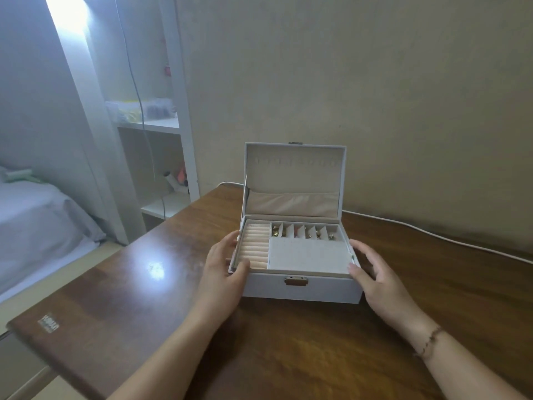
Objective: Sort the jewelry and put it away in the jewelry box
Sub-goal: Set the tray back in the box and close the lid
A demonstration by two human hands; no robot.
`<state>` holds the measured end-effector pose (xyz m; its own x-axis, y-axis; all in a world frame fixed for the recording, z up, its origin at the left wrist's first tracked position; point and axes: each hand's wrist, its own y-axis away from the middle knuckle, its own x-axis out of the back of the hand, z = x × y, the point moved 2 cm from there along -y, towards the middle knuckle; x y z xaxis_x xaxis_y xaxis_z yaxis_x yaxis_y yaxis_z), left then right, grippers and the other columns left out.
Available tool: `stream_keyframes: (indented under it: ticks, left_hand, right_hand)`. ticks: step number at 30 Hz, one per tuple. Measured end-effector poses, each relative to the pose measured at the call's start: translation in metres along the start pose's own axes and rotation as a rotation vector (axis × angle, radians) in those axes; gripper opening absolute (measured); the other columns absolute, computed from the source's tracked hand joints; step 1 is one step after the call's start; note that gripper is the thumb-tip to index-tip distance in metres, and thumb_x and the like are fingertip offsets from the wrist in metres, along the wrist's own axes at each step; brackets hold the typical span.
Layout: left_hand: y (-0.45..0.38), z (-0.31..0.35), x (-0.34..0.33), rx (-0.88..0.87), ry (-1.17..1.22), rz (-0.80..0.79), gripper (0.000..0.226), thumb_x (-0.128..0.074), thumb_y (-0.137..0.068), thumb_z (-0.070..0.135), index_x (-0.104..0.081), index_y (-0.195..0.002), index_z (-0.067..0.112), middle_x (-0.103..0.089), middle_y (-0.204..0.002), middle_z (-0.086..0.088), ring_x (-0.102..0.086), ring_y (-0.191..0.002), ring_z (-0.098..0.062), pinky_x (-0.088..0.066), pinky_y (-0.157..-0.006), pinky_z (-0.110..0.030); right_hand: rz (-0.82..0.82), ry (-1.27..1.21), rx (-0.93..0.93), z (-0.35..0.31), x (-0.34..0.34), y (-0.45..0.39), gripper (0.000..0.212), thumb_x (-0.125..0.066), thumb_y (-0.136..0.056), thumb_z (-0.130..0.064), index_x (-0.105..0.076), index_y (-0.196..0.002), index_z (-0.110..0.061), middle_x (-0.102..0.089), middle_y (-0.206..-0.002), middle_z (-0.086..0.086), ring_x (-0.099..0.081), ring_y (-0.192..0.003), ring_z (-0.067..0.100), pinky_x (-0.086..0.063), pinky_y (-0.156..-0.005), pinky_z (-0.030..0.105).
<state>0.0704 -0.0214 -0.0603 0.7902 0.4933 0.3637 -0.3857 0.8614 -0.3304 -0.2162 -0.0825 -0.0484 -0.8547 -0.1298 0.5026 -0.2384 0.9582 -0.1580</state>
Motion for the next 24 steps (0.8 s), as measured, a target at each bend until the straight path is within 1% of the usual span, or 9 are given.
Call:
stream_keyframes:
  ticks: [1, 3, 7, 9, 11, 16, 20, 22, 24]
  left_hand:
    - [-0.004, -0.002, -0.001, 0.025, 0.024, -0.015, 0.058, -0.063, -0.093, 0.017, -0.045, -0.143, 0.04, -0.053, -0.132, 0.012, -0.058, -0.105, -0.011, -0.049, -0.082, -0.021]
    - [-0.013, -0.005, -0.004, 0.072, 0.052, -0.048, 0.065, -0.063, -0.091, 0.014, -0.04, -0.146, 0.041, -0.051, -0.13, 0.01, -0.058, -0.1, -0.011, -0.047, -0.073, -0.015]
    - [-0.045, -0.001, -0.001, 0.052, 0.137, -0.051, 0.06, -0.064, -0.096, 0.025, -0.039, -0.15, 0.032, -0.05, -0.14, 0.009, -0.056, -0.113, -0.004, -0.048, -0.081, -0.016]
    - [-0.067, 0.006, 0.0, 0.104, 0.22, -0.101, 0.059, -0.053, -0.1, 0.041, -0.033, -0.155, 0.028, -0.042, -0.153, 0.008, -0.048, -0.132, -0.009, -0.044, -0.106, -0.028]
    - [-0.09, 0.011, -0.003, 0.188, 0.316, -0.136, 0.064, -0.041, -0.102, 0.053, -0.027, -0.157, 0.025, -0.031, -0.163, 0.004, -0.033, -0.147, -0.016, -0.027, -0.122, -0.045]
    - [-0.125, 0.026, -0.01, 0.366, 0.502, -0.258, 0.085, -0.015, -0.094, 0.076, -0.018, -0.161, 0.024, -0.032, -0.163, 0.002, -0.032, -0.149, -0.023, -0.017, -0.124, -0.052]
    - [-0.121, 0.026, -0.006, 0.343, 0.453, -0.2, 0.091, -0.006, -0.089, 0.08, -0.036, -0.154, 0.024, -0.044, -0.155, 0.003, -0.04, -0.143, -0.026, -0.015, -0.122, -0.055]
    - [-0.111, 0.027, -0.002, 0.29, 0.473, -0.178, 0.093, -0.005, -0.083, 0.083, -0.053, -0.142, 0.031, -0.055, -0.146, 0.007, -0.049, -0.136, -0.023, -0.012, -0.12, -0.058]
    - [-0.098, 0.032, 0.006, 0.201, 0.503, -0.159, 0.087, -0.008, -0.076, 0.086, -0.069, -0.12, 0.042, -0.067, -0.131, 0.012, -0.059, -0.124, -0.013, -0.02, -0.114, -0.051]
  right_hand:
    - [-0.009, -0.033, -0.016, 0.001, -0.001, -0.002, 0.047, -0.052, -0.098, -0.032, -0.034, -0.14, -0.045, -0.034, -0.139, -0.018, -0.034, -0.121, 0.005, -0.048, -0.066, 0.007]
    - [-0.004, -0.073, -0.035, 0.004, -0.001, -0.011, 0.053, -0.056, -0.096, -0.027, -0.033, -0.139, -0.046, -0.035, -0.135, -0.019, -0.037, -0.116, 0.004, -0.047, -0.059, 0.008]
    - [0.015, -0.247, -0.085, -0.005, 0.004, -0.038, 0.075, -0.062, -0.078, -0.058, -0.034, -0.145, -0.038, -0.042, -0.134, -0.015, -0.043, -0.12, 0.008, -0.039, -0.091, 0.026]
    - [0.027, -0.344, -0.147, -0.013, 0.007, -0.062, 0.081, -0.05, -0.078, -0.069, -0.034, -0.148, -0.031, -0.042, -0.143, -0.014, -0.041, -0.128, 0.009, -0.031, -0.1, 0.03]
    - [0.017, -0.443, -0.196, -0.021, 0.01, -0.09, 0.077, -0.037, -0.088, -0.069, -0.028, -0.151, -0.026, -0.034, -0.154, -0.01, -0.034, -0.138, 0.014, -0.025, -0.11, 0.037]
    - [-0.036, -0.58, -0.244, -0.035, 0.014, -0.136, 0.083, -0.017, -0.088, -0.077, -0.026, -0.152, -0.024, -0.031, -0.157, -0.005, -0.031, -0.142, 0.021, -0.019, -0.117, 0.048]
    - [0.011, -0.495, -0.209, -0.033, 0.017, -0.128, 0.087, -0.017, -0.085, -0.08, -0.032, -0.15, -0.024, -0.037, -0.154, -0.004, -0.036, -0.14, 0.021, -0.016, -0.115, 0.044]
    - [0.045, -0.495, -0.165, -0.031, 0.02, -0.114, 0.091, -0.02, -0.079, -0.081, -0.038, -0.147, -0.024, -0.046, -0.148, -0.005, -0.041, -0.136, 0.017, -0.016, -0.116, 0.041]
    - [0.084, -0.521, -0.131, -0.03, 0.024, -0.094, 0.092, -0.023, -0.078, -0.082, -0.041, -0.146, -0.024, -0.056, -0.136, -0.012, -0.046, -0.131, 0.011, -0.012, -0.119, 0.046]
